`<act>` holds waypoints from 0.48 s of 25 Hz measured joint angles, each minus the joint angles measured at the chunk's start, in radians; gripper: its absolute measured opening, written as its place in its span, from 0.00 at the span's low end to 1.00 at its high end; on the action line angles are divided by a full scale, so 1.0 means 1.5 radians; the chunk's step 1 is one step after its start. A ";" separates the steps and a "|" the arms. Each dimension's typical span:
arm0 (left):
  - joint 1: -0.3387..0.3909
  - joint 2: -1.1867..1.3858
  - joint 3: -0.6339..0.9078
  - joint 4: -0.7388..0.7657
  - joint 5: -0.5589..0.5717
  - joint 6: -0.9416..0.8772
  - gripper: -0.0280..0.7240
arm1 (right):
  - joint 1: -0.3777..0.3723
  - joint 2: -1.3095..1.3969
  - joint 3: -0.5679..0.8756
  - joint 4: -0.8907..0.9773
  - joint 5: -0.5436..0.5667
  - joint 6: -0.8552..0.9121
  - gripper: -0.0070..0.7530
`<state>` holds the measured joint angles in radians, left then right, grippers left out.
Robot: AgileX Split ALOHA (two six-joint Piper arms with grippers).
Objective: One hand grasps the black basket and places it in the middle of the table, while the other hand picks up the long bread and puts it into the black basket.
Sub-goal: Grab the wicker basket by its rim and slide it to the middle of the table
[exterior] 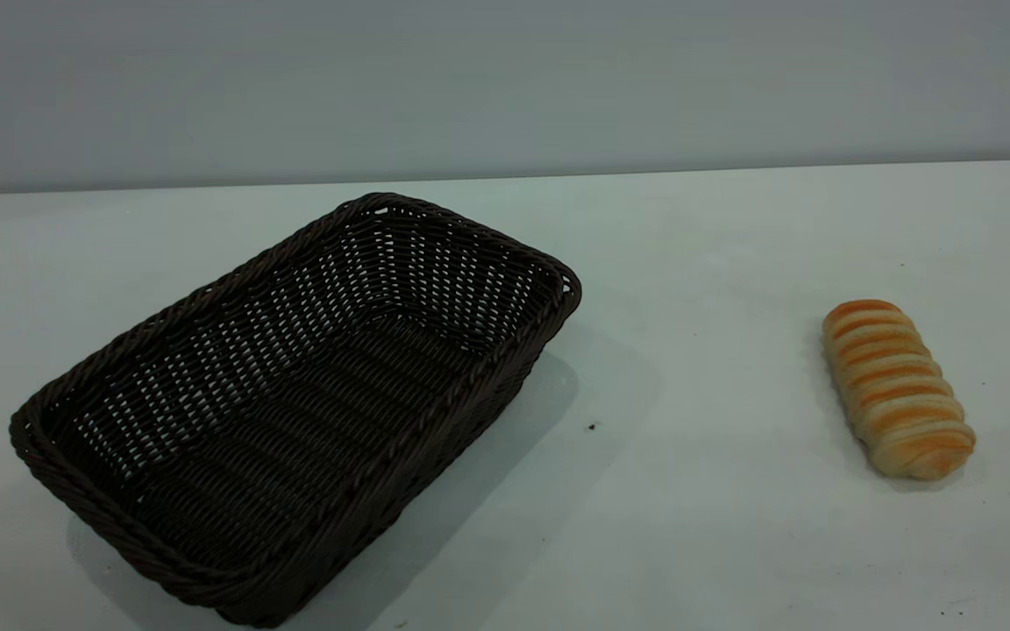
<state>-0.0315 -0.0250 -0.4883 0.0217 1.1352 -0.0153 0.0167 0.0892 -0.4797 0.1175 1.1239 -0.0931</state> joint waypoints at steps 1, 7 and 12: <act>0.000 0.000 0.000 -0.003 0.000 0.000 0.81 | 0.000 0.000 0.000 0.000 0.000 0.000 0.33; 0.000 0.000 0.000 -0.074 -0.004 -0.030 0.81 | 0.000 0.000 0.000 0.007 -0.001 0.000 0.33; 0.000 0.002 -0.004 -0.099 -0.048 -0.060 0.81 | 0.000 0.000 -0.010 0.040 -0.061 0.005 0.33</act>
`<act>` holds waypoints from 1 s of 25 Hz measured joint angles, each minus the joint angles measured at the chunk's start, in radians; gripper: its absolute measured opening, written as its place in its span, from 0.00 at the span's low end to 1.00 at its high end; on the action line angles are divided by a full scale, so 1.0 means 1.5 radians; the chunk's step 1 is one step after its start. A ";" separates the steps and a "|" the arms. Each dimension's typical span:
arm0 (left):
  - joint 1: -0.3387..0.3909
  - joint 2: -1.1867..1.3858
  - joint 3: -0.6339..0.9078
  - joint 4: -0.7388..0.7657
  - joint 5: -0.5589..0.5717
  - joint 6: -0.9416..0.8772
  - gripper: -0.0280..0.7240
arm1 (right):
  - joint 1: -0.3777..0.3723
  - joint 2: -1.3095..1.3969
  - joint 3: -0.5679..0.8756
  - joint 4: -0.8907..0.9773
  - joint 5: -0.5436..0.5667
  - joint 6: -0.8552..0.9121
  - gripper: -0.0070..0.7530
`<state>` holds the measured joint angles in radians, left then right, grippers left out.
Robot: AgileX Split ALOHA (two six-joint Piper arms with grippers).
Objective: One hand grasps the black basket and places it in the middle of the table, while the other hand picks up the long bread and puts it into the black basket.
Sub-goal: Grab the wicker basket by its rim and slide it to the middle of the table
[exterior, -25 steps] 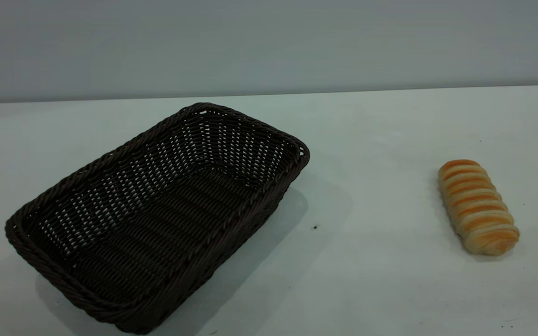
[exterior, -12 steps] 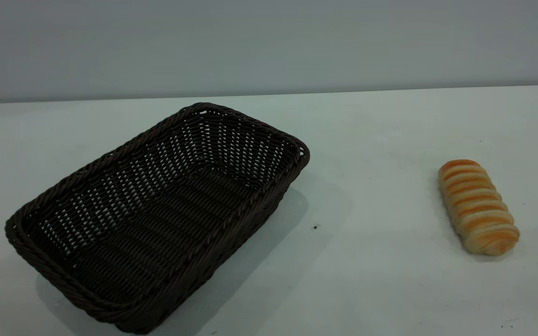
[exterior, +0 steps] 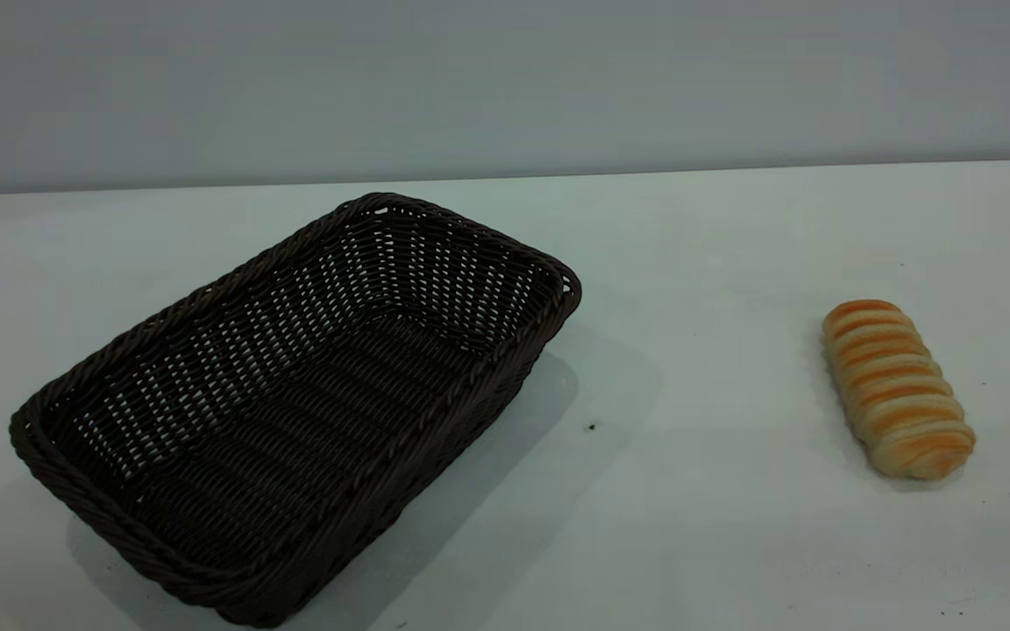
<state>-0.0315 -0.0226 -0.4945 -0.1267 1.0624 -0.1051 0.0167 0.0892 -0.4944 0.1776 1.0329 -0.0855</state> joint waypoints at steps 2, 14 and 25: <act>0.000 0.012 -0.001 0.001 -0.053 -0.049 0.81 | 0.000 0.002 -0.002 0.011 -0.039 0.001 0.33; 0.000 0.371 -0.001 0.047 -0.263 -0.318 0.81 | 0.000 0.224 -0.004 0.042 -0.207 -0.001 0.33; 0.000 0.683 -0.001 -0.013 -0.439 -0.427 0.81 | 0.000 0.326 -0.004 0.042 -0.255 -0.062 0.33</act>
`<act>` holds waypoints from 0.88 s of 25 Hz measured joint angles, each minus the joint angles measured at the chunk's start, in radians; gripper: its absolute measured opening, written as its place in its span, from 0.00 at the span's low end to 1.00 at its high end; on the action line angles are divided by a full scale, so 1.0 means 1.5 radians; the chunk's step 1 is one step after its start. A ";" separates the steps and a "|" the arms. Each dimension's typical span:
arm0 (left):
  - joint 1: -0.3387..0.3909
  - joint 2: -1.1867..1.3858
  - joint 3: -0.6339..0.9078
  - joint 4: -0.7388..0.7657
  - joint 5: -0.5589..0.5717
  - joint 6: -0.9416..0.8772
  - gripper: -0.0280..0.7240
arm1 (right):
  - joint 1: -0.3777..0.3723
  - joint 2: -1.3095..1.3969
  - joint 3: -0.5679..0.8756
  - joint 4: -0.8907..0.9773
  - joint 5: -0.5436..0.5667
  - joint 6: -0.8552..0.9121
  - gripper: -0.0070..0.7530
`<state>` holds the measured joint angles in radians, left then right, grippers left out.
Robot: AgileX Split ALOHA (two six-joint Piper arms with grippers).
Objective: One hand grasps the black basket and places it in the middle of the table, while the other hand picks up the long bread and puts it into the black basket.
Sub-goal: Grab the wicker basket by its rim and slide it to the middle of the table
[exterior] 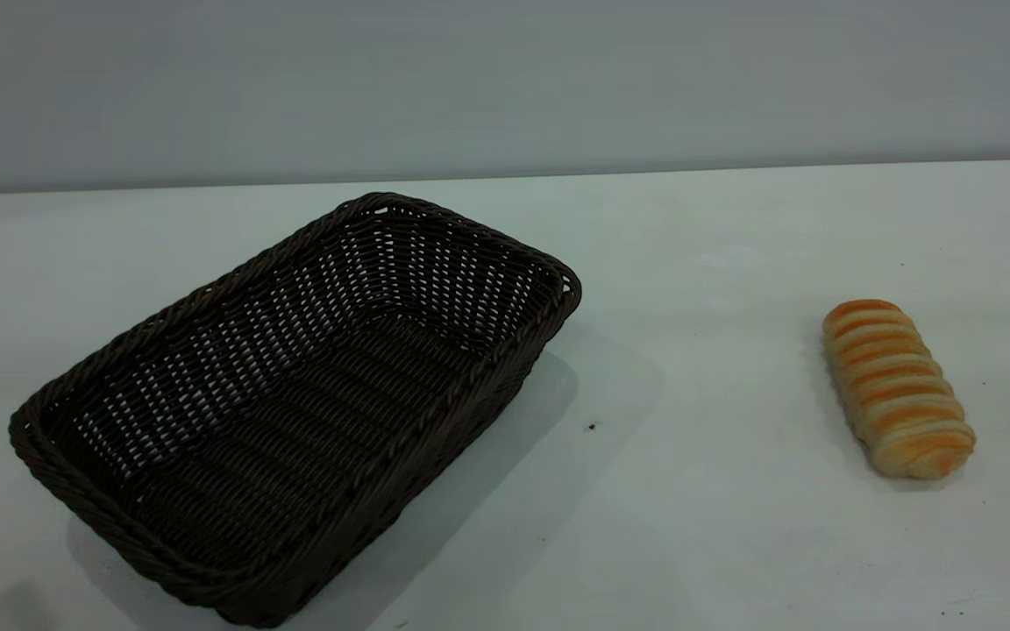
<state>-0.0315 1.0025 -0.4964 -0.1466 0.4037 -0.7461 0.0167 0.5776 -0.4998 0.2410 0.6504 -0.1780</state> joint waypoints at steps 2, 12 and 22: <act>-0.001 0.068 0.000 -0.021 -0.034 0.014 0.81 | 0.000 0.000 0.000 0.000 0.000 -0.006 0.33; -0.104 0.302 -0.001 -0.126 -0.163 0.043 0.81 | 0.000 0.000 0.000 0.002 -0.005 -0.012 0.33; -0.117 0.338 -0.002 -0.145 -0.181 0.043 0.81 | 0.000 0.000 0.000 0.006 -0.005 -0.014 0.33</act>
<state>-0.2077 1.5099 -0.4994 -0.3637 0.1324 -0.6823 0.0167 0.5776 -0.4998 0.2497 0.6429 -0.1990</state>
